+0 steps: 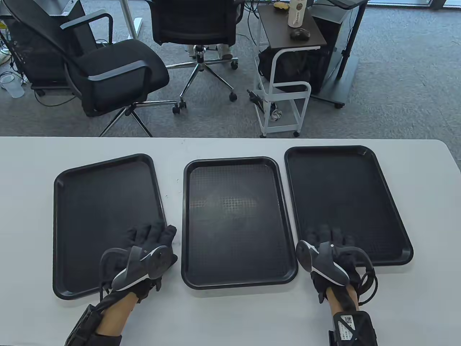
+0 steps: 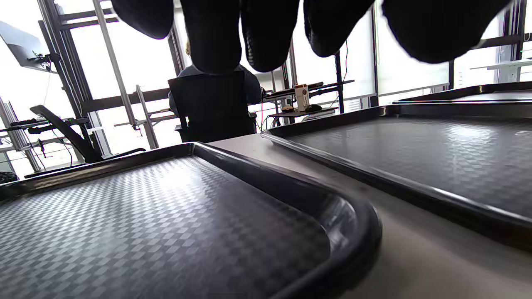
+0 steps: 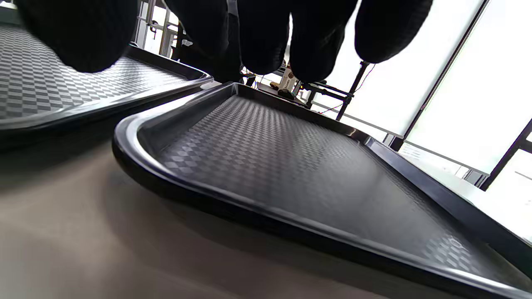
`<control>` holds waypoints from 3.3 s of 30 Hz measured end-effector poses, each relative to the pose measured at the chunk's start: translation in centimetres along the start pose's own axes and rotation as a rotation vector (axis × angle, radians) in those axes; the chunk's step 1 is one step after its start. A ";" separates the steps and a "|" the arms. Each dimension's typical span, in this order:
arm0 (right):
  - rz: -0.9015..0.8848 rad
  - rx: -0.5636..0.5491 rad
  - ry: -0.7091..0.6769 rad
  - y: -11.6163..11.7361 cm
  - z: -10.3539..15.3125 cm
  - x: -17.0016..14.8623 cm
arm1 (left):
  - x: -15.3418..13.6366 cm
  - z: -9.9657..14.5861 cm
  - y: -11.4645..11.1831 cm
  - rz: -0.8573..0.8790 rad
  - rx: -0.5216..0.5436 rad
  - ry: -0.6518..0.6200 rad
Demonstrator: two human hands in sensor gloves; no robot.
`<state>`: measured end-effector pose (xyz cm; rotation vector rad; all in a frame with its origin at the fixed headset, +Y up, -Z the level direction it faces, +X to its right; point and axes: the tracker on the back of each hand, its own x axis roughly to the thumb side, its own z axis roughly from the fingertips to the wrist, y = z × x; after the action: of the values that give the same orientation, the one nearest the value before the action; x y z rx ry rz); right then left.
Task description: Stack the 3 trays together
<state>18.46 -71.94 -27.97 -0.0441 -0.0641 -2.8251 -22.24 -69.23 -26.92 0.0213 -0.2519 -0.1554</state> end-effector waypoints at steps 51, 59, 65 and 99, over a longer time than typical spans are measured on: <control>-0.080 0.183 -0.026 1.1 -0.3 0.1 | 1.0 -1.4 -3.1 -0.193 -0.190 -0.083; -0.088 0.172 -0.021 1.1 -0.3 0.0 | 1.1 -1.0 -2.0 -0.281 -0.012 0.026; -0.091 0.172 -0.020 1.1 -0.3 -0.1 | 0.3 -0.7 -1.5 -0.278 0.065 0.065; -0.117 0.162 0.001 0.9 -0.3 -0.7 | 7.8 4.0 5.2 -0.297 0.648 -0.153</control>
<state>19.41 -72.55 -28.30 -0.0032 -0.3036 -2.9254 -14.99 -65.30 -20.92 0.6945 -0.4429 -0.3663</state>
